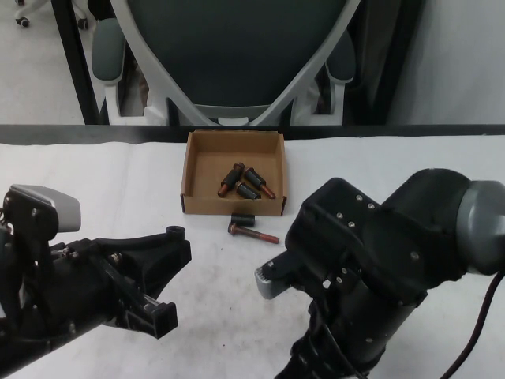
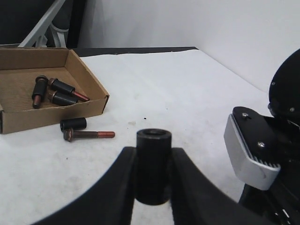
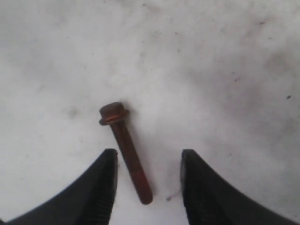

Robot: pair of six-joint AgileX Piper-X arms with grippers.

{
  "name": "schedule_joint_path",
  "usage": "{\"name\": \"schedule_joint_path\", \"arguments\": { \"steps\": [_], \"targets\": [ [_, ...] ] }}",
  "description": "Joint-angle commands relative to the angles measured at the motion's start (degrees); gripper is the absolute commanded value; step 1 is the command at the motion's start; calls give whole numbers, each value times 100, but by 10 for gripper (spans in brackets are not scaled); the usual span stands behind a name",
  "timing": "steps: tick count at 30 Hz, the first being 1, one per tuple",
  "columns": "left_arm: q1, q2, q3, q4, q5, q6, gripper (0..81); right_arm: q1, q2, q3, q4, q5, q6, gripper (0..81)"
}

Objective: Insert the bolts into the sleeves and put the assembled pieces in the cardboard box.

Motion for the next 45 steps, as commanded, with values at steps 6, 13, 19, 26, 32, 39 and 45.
{"name": "schedule_joint_path", "arguments": {
  "steps": [6, 13, 19, 26, 32, 39, 45],
  "targets": [
    [18, -63, -18, -60, 33, -45, 8, 269, -3, -51, 177, -327, -389, 411],
    [18, -63, -18, -60, 33, -45, 8, 462, 13, -51, 50, 14, -968, 411],
    [18, -63, -18, -60, 33, -45, 8, 462, 367, -78, 125, 18, -1125, 411],
    [18, -63, -18, -60, 53, -43, 8, 462, 785, -259, 137, 193, -1162, 411],
    [18, -63, -18, -60, 53, -43, 8, 462, 900, -375, 33, 193, -1162, 411],
    [18, -63, -18, -60, 53, -43, 8, 462, 912, -378, 35, 342, -1162, 335],
    [18, -63, -18, -60, 198, -43, 8, 462, 912, -378, 53, 450, -1137, 1]
  ]
}}
